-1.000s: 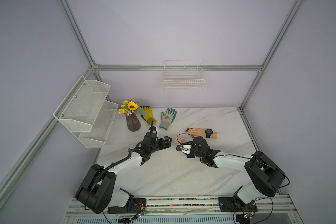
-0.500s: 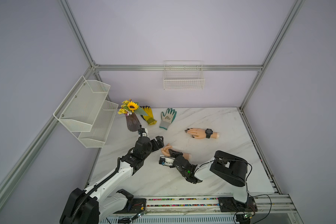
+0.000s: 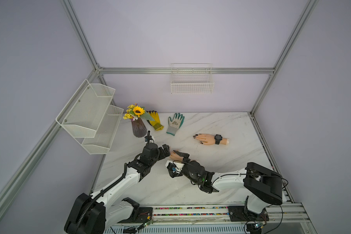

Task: Take off the watch
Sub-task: Adjust the hand at the center of the board.

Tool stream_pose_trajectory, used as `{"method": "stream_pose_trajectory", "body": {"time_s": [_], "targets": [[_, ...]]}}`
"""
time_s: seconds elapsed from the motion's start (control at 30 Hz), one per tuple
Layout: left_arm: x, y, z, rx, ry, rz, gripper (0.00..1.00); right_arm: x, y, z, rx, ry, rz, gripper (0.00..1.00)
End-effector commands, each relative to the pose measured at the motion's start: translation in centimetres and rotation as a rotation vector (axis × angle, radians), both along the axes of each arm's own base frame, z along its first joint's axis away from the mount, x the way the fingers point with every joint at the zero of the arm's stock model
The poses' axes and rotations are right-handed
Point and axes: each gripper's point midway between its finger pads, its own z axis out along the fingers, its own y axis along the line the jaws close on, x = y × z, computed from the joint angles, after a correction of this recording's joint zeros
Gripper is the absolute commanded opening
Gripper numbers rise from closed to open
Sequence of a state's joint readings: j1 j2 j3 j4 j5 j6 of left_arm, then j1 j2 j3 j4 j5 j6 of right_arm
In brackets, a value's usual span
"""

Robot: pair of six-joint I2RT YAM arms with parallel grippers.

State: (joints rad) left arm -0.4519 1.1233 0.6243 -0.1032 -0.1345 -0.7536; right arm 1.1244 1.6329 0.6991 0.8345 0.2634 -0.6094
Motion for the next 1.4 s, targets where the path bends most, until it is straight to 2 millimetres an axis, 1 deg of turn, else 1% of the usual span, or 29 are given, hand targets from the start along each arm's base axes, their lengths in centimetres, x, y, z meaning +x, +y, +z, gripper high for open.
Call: {"method": "stream_pose_trajectory", "body": {"time_s": [0.0, 0.07, 0.1, 0.17, 0.23, 0.27, 0.3, 0.33, 0.4, 0.43, 0.47, 0.5, 0.6, 0.67, 0.7, 0.73, 0.8, 0.9, 1.0, 1.03, 1.1, 1.17, 1.27, 1.37], "targets": [[0.9, -0.3, 2.9, 0.024, -0.078, -0.037, 1.00, -2.5, 0.0, 4.2, 0.184, 0.095, 0.115, 0.98], [0.8, -0.9, 3.6, 0.021, -0.096, -0.073, 1.00, -3.4, -0.7, 7.0, 0.294, 0.132, 0.146, 0.97], [0.8, -1.2, 3.9, 0.015, -0.103, -0.095, 1.00, -3.4, -1.2, 8.4, 0.365, 0.176, 0.144, 0.97], [0.7, -2.2, 4.6, 0.008, -0.114, -0.145, 1.00, -2.4, -2.6, 10.6, 0.506, 0.285, 0.106, 0.97], [0.4, -3.5, 5.0, 0.021, -0.115, -0.199, 1.00, 0.1, -4.6, 11.9, 0.640, 0.466, 0.084, 0.97], [0.3, -4.1, 5.3, 0.033, -0.115, -0.220, 1.00, 1.5, -5.8, 12.2, 0.691, 0.556, 0.089, 0.97], [0.3, -4.7, 5.5, 0.048, -0.112, -0.239, 1.00, 2.9, -7.3, 12.1, 0.731, 0.655, 0.107, 0.97], [0.2, -5.3, 5.6, 0.066, -0.106, -0.257, 0.99, 3.9, -9.0, 11.8, 0.754, 0.719, 0.130, 0.95], [0.0, -6.5, 6.0, 0.102, -0.100, -0.290, 0.98, 4.5, -11.6, 11.2, 0.773, 0.784, 0.174, 0.93], [0.0, -7.1, 6.2, 0.126, -0.100, -0.310, 0.97, 4.8, -12.4, 10.6, 0.772, 0.808, 0.174, 0.93], [-0.1, -7.8, 6.3, 0.150, -0.099, -0.334, 0.96, 4.7, -13.1, 10.9, 0.779, 0.808, 0.179, 0.94], [-0.3, -8.7, 6.3, 0.181, -0.093, -0.364, 0.96, 4.9, -13.8, 10.7, 0.787, 0.818, 0.168, 0.94], [-1.0, -11.3, 6.1, 0.310, -0.071, -0.458, 0.96, 6.4, -16.3, 8.5, 0.811, 0.865, 0.084, 0.96], [-1.5, -13.3, 5.7, 0.403, -0.056, -0.530, 0.96, 7.7, -18.2, 6.3, 0.818, 0.886, 0.010, 0.96], [-1.6, -14.4, 4.8, 0.450, -0.030, -0.567, 0.96, 8.2, -19.0, 4.8, 0.807, 0.898, -0.018, 0.96], [-1.7, -15.3, 4.4, 0.482, -0.016, -0.595, 0.96, 8.6, -19.4, 3.5, 0.788, 0.916, -0.035, 0.96], [-1.5, -16.6, 3.7, 0.500, 0.001, -0.616, 0.96, 9.1, -19.4, 1.4, 0.749, 0.953, -0.041, 0.96], [-0.8, -17.3, 2.7, 0.506, 0.030, -0.606, 0.96, 9.1, -18.6, -1.1, 0.706, 1.023, -0.014, 0.96], [0.0, -16.5, 1.9, 0.539, 0.077, -0.530, 0.98, 8.7, -18.2, -2.9, 0.677, 1.057, 0.015, 0.96], [0.0, -16.1, 1.6, 0.553, 0.092, -0.509, 1.00, 8.8, -18.2, -3.5, 0.666, 1.057, 0.003, 0.96], [0.1, -15.3, 1.5, 0.557, 0.103, -0.466, 1.00, 9.2, -18.4, -4.6, 0.651, 1.057, -0.029, 0.96], [0.1, -14.6, 1.4, 0.528, 0.110, -0.428, 1.00, 9.3, -18.2, -5.6, 0.634, 1.071, -0.034, 0.96], [0.3, -13.2, 1.3, 0.415, 0.130, -0.342, 1.00, 9.5, -17.9, -7.1, 0.634, 1.104, -0.032, 0.94], [0.3, -11.1, 0.4, 0.239, 0.185, -0.212, 1.00, 9.2, -16.9, -8.3, 0.617, 1.134, -0.029, 0.91]]}}
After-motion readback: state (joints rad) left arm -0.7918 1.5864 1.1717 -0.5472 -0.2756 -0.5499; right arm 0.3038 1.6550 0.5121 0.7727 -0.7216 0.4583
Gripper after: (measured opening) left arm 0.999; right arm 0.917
